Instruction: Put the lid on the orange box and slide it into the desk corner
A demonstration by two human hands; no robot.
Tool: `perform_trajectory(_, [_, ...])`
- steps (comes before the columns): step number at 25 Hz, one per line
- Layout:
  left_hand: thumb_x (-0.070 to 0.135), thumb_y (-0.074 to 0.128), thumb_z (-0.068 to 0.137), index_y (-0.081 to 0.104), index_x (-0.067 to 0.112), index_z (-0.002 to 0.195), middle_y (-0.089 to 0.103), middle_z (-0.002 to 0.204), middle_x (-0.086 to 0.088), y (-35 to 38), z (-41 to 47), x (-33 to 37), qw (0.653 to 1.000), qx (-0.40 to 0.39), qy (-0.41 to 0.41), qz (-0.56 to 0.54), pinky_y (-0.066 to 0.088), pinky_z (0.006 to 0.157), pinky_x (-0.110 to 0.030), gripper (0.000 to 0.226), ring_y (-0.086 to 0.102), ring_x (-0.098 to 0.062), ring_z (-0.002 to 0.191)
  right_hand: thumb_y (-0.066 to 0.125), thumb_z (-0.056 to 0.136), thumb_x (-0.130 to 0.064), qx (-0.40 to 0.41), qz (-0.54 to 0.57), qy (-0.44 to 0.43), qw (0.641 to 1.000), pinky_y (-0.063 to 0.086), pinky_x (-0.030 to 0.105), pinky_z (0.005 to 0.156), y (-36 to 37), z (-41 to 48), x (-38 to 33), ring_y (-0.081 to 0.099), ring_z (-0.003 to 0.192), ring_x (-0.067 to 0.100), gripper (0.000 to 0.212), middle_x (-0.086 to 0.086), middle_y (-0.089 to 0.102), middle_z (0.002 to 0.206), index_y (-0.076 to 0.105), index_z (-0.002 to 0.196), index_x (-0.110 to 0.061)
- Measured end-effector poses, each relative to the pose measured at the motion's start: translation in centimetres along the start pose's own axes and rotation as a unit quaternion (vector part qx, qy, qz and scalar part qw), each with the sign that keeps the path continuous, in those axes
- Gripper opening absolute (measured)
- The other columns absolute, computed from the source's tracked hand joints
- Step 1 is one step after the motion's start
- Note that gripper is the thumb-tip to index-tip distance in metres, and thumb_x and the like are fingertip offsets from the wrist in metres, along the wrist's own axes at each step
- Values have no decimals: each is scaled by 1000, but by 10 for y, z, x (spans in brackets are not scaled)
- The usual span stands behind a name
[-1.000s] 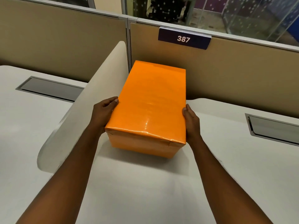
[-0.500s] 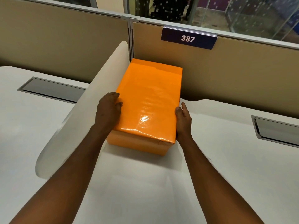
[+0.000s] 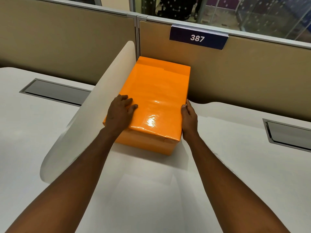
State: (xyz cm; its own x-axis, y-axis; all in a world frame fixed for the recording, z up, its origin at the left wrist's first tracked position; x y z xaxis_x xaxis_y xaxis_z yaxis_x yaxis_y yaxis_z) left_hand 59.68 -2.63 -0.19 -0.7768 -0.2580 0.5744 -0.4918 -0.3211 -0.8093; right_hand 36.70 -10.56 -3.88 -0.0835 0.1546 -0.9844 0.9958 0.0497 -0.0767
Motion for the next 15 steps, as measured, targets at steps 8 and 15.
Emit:
perform_trajectory(8, [31, 49, 98, 59, 0, 127, 53, 138, -23, 1, -5, 9, 997, -19, 15, 75, 31, 112, -48, 44, 43, -39, 132, 33, 98, -44, -46, -95, -12, 994, 40, 49, 105, -5, -3, -11, 48, 126, 28, 53, 7, 44, 146, 21, 148, -30])
perform_trajectory(15, [25, 34, 103, 37, -3, 144, 37, 153, -22, -16, -35, 48, 997, 43, 65, -14, 14, 122, -45, 50, 18, -36, 149, 24, 96, -53, 10, -215, 3, 976, 30, 41, 110, -48, -32, -19, 33, 138, 33, 64, 12, 31, 153, 14, 150, -19])
Point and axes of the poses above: each hand's wrist, its own z-axis towards the middle knuckle, its own y-axis out of the palm, x = y × z, the point moved 1 cm from there along z, towards the middle knuckle
